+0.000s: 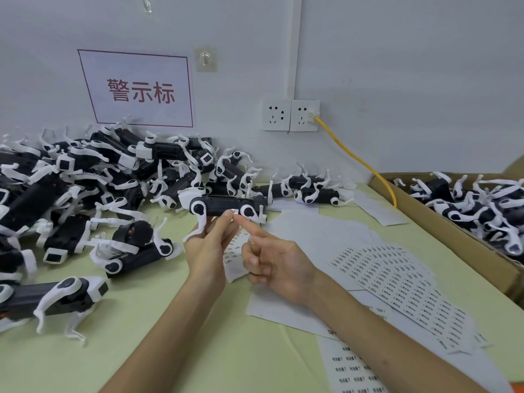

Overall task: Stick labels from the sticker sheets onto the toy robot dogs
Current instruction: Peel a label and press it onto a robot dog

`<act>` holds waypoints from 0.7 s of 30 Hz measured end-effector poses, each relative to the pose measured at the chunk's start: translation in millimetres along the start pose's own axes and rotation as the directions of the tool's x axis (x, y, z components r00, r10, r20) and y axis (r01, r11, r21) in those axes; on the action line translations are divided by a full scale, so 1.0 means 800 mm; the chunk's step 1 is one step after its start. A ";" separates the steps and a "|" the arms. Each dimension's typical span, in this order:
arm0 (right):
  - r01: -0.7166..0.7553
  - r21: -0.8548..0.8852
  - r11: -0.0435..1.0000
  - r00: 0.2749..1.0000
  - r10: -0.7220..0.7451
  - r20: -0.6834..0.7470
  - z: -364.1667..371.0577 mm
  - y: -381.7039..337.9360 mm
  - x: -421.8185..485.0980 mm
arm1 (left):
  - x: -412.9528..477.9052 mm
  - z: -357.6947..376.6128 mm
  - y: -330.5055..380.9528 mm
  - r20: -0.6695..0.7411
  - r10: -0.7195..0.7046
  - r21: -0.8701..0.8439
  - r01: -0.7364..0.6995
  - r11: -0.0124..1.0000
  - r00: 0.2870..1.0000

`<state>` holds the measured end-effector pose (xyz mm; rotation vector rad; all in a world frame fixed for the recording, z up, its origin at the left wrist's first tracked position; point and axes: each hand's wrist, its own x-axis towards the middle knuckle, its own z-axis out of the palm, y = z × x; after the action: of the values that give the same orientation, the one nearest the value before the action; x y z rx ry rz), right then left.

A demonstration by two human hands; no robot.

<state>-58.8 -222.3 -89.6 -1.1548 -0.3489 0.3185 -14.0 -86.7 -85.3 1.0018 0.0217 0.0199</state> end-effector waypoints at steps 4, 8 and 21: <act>-0.002 0.022 1.000 1.000 0.002 -0.001 0.001 0.001 0.000 | 0.001 0.002 0.001 -0.040 0.047 0.009 -0.046 0.999 0.998; -0.006 0.031 1.000 1.000 0.006 0.004 0.001 0.001 0.001 | 0.003 0.001 -0.001 -0.058 0.074 0.009 -0.074 0.997 0.996; 0.036 0.002 0.999 0.997 -0.036 -0.071 -0.001 -0.003 0.002 | 0.016 -0.009 0.008 -0.075 0.095 -0.118 -0.104 0.988 0.993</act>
<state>-56.8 -223.5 -87.8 -1.1528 -0.3062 0.2456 -1.2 -76.7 -84.1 0.8789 0.0334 0.1459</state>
